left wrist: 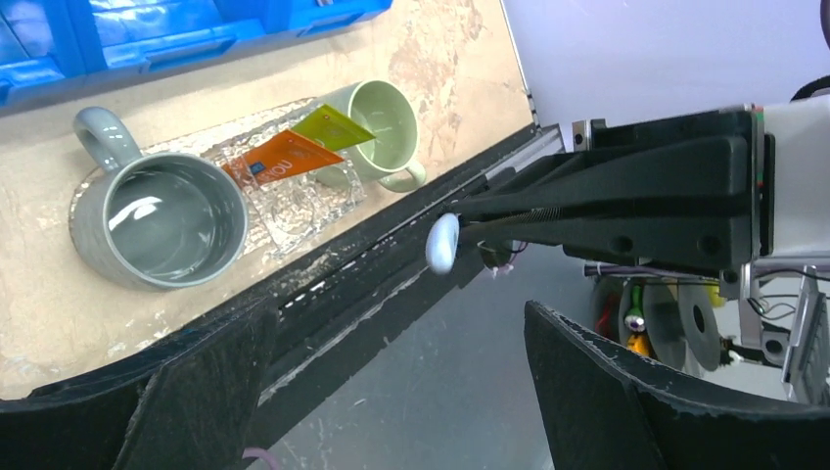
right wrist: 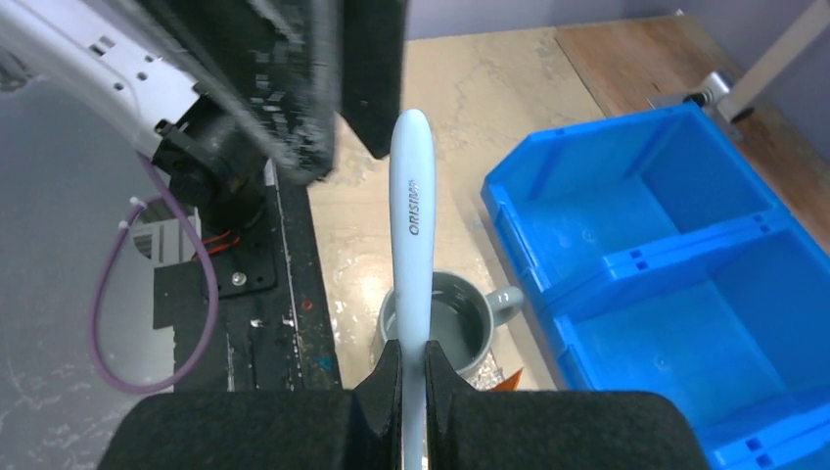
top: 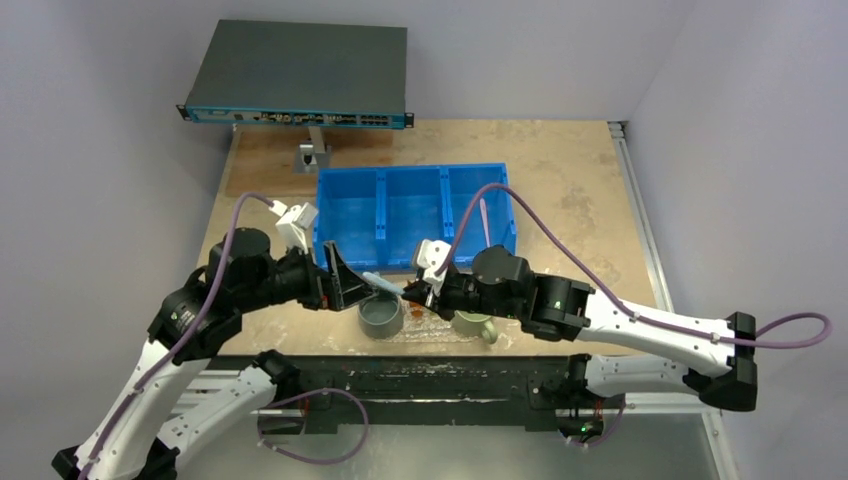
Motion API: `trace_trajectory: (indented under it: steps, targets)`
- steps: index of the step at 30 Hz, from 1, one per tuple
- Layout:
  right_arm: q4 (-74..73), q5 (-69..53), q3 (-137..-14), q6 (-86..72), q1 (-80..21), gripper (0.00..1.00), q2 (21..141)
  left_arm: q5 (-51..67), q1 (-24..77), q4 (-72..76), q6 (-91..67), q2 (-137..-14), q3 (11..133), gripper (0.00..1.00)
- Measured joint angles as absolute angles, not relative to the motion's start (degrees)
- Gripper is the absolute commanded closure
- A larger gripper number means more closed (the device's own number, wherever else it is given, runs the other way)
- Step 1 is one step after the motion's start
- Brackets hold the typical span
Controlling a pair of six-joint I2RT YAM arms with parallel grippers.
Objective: Prepare toiletry sets of a toothbrush and toothpaste on the tray
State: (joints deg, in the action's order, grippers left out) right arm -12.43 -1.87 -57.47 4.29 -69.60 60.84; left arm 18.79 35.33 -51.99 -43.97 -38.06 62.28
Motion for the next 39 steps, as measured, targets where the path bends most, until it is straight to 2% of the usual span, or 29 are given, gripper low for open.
trace_trajectory:
  steps: [15,33,37,39]
  targets:
    - [-9.28,7.11,-56.84,14.28,-78.67,1.00,62.70,29.12,31.18,-52.45,-43.94,-40.53,62.06,0.32]
    - [-8.08,16.27,-56.86,18.52,-83.64,1.00,67.46,32.56,30.87,-53.45,-43.62,-40.97,60.05,0.63]
    - [-8.08,17.06,-56.86,18.52,-83.85,1.00,67.46,32.64,30.79,-53.45,-43.24,-40.64,59.42,0.74]
    - [-8.08,17.12,-56.86,18.52,-83.92,1.00,67.46,32.62,30.76,-53.65,-42.87,-40.53,59.07,0.82]
